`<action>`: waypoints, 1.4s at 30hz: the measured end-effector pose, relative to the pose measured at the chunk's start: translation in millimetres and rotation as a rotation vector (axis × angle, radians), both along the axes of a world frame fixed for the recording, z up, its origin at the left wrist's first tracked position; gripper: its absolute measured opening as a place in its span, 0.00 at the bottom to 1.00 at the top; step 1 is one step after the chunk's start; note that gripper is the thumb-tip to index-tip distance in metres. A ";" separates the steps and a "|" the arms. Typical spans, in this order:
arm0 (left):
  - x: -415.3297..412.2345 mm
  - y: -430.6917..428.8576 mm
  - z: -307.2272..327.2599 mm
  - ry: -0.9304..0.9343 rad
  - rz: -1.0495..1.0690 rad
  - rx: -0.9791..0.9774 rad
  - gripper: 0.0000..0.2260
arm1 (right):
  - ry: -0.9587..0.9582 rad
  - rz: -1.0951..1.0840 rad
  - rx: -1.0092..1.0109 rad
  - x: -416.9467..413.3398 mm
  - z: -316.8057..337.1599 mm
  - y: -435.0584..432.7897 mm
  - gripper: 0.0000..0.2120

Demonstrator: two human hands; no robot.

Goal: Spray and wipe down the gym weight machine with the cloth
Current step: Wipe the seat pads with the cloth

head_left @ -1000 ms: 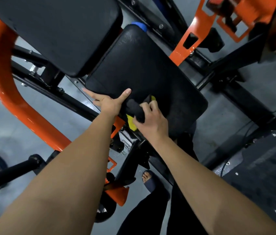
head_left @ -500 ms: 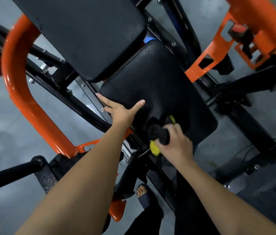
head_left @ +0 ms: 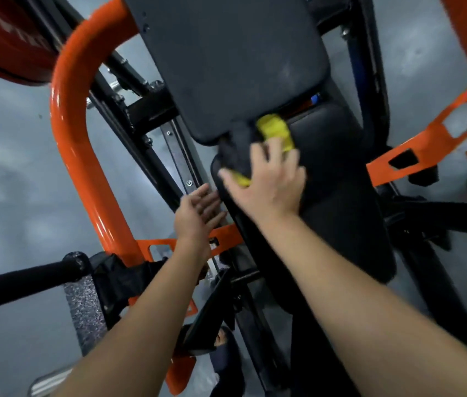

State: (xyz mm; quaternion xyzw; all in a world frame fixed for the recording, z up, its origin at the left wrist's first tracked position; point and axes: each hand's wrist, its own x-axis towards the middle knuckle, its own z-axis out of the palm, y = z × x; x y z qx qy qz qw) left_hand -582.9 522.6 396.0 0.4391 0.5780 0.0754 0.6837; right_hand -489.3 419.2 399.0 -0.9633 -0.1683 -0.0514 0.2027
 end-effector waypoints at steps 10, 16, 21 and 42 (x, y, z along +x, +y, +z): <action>12.7 -4.3 35.3 0.059 -0.212 0.109 0.13 | -0.027 0.479 -0.135 40.7 -0.9 -45.9 0.22; 17.2 -27.2 33.1 0.168 -0.639 0.272 0.39 | 0.189 -0.442 0.132 81.4 2.6 -48.9 0.23; 20.6 -38.4 31.1 0.019 -0.275 0.033 0.35 | 0.006 -0.023 0.010 -6.5 -16.3 -22.0 0.22; -9.7 -74.2 3.4 0.068 -0.040 -0.075 0.29 | 0.274 0.142 0.060 -122.9 -48.7 -59.7 0.18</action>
